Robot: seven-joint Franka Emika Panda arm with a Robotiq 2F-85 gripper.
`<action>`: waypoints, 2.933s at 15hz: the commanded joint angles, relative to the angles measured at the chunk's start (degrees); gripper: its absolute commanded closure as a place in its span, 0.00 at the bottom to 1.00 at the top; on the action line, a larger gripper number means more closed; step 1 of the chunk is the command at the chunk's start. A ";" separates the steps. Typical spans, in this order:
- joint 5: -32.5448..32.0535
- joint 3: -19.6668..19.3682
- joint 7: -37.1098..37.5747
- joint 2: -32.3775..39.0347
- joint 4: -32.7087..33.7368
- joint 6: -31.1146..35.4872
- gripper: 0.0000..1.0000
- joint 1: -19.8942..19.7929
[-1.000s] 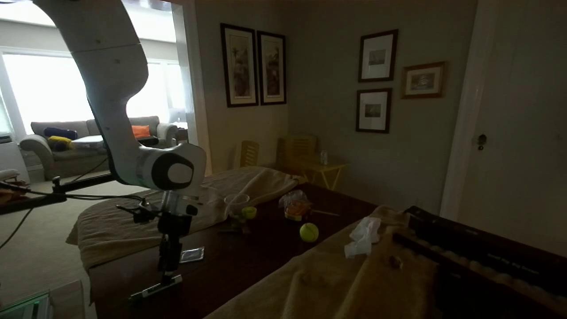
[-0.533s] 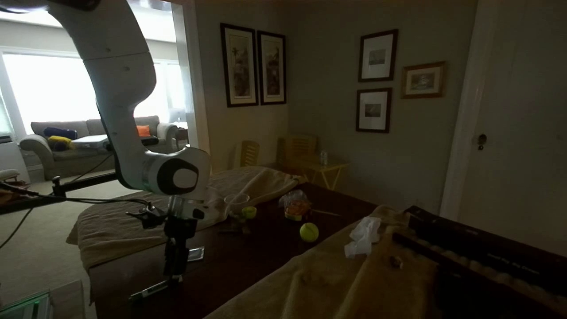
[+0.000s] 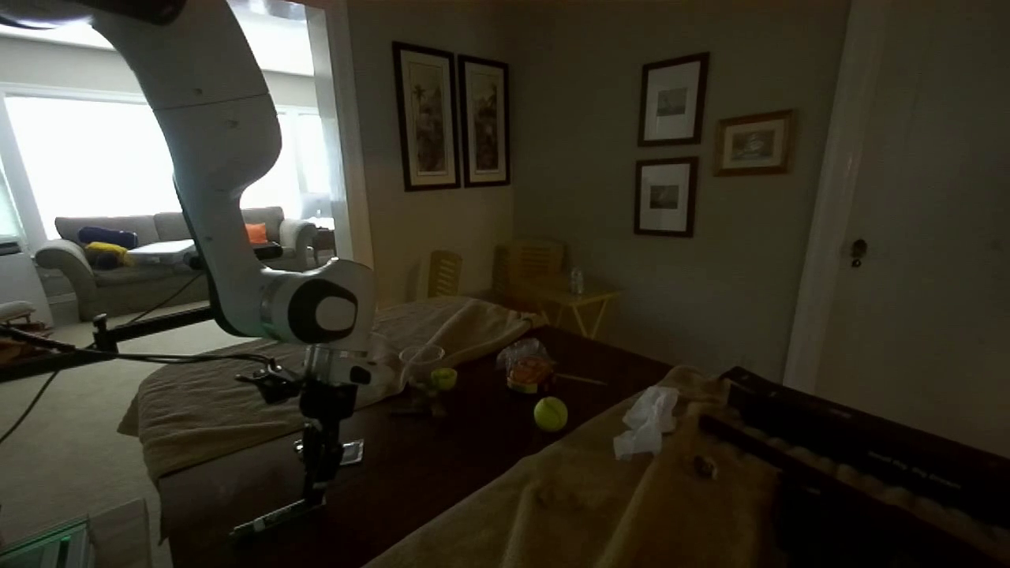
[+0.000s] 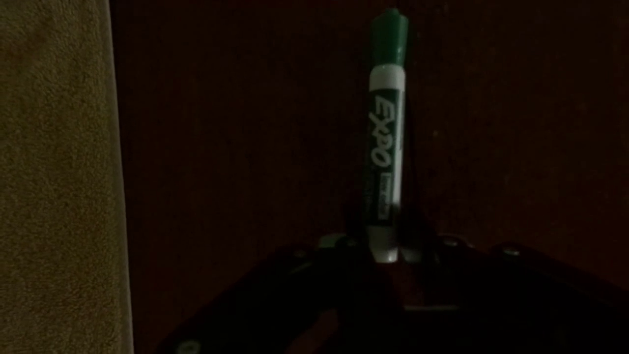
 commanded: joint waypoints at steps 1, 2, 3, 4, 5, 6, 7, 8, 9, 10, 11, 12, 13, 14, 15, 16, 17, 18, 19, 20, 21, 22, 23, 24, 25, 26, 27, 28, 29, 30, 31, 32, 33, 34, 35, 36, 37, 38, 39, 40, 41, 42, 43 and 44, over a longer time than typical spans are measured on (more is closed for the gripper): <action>-1.63 -0.83 -0.12 0.77 0.83 0.23 1.00 1.15; -1.71 -0.81 -0.15 0.82 0.84 0.28 0.95 1.19; -1.70 -0.77 -0.30 0.93 0.82 0.42 0.95 1.17; -1.74 -0.75 -0.29 1.03 0.82 0.52 0.95 1.23; -1.77 -0.76 -0.18 0.90 0.72 0.52 0.95 1.29; -1.81 -0.82 0.02 0.50 0.57 0.31 0.95 1.35; -1.83 -0.88 0.55 -0.73 0.10 -0.29 0.95 1.51; -1.91 -0.97 1.24 -2.13 -0.36 -1.30 0.95 1.77; -2.33 -1.24 2.20 -3.77 -0.94 -2.31 0.95 2.13; -2.68 -1.46 3.06 -5.07 -1.33 -3.27 0.95 2.35; -3.29 -1.74 3.94 -6.91 -1.87 -4.59 0.95 2.50; -3.70 -1.74 4.65 -8.99 -2.37 -6.25 0.95 2.41; -3.96 -1.52 5.39 -11.40 -2.86 -8.48 0.95 2.04; -5.07 -1.43 6.93 -13.54 -2.99 -10.92 0.95 1.89; -7.21 -1.32 9.08 -15.08 -2.47 -13.78 0.95 1.86; -8.95 -0.85 11.35 -15.90 -1.46 -16.82 0.95 1.53; -10.79 -0.19 13.21 -16.13 -0.16 -19.35 0.95 1.09; -12.37 0.49 14.83 -16.30 0.88 -21.62 0.95 0.70; -13.97 1.21 16.54 -15.89 2.43 -24.28 0.95 0.50; -15.53 1.91 18.44 -15.09 4.17 -27.20 0.95 0.47; -16.96 2.61 19.76 -14.28 5.67 -29.60 0.95 0.56; -18.78 3.33 22.37 -12.77 7.95 -33.23 0.95 0.99; -19.98 4.03 23.68 -11.76 9.43 -35.04 0.95 1.20; -20.64 4.58 24.52 -10.61 10.85 -36.33 0.95 1.26; -20.65 4.93 24.58 -9.79 11.88 -36.96 0.95 1.10; -20.33 5.17 23.70 -9.25 12.32 -36.08 0.95 0.80; -20.27 5.23 22.50 -8.82 12.48 -34.33 0.95 0.55; -20.03 5.04 21.42 -8.38 12.65 -32.50 0.95 0.15; -20.09 4.80 20.68 -7.99 12.52 -30.35 0.95 -0.14; -20.02 4.45 19.77 -8.00 12.29 -27.87 0.95 -0.65; -19.77 3.93 18.95 -8.02 12.14 -25.69 0.95 -1.29; -19.66 3.46 18.11 -8.03 12.10 -24.08 0.95 -1.80; -19.56 2.83 16.64 -8.43 12.19 -22.59 0.95 -2.53; -19.52 2.24 15.53 -8.27 12.52 -21.31 0.95 -3.15; -19.50 1.60 13.85 -8.11 13.32 -20.46 0.95 -3.85; -19.40 1.03 12.18 -7.86 14.23 -19.76 0.95 -4.47; -19.42 0.51 10.37 -7.66 15.52 -19.57 0.95 -4.97; -19.37 0.08 8.97 -7.53 16.68 -19.58 0.95 -5.29; -19.59 -0.33 7.52 -7.45 18.49 -20.43 0.95 -5.48; -19.73 -0.59 6.47 -7.21 20.02 -20.86 0.95 -5.56; -20.01 -0.76 5.49 -6.98 22.10 -21.64 0.95 -5.44; -20.25 -0.84 4.82 -6.79 23.90 -22.25 0.95 -5.23; -20.46 -0.90 4.20 -6.65 25.38 -22.32 0.95 -5.06; -20.54 -0.84 3.57 -6.52 27.10 -22.93 0.95 -4.87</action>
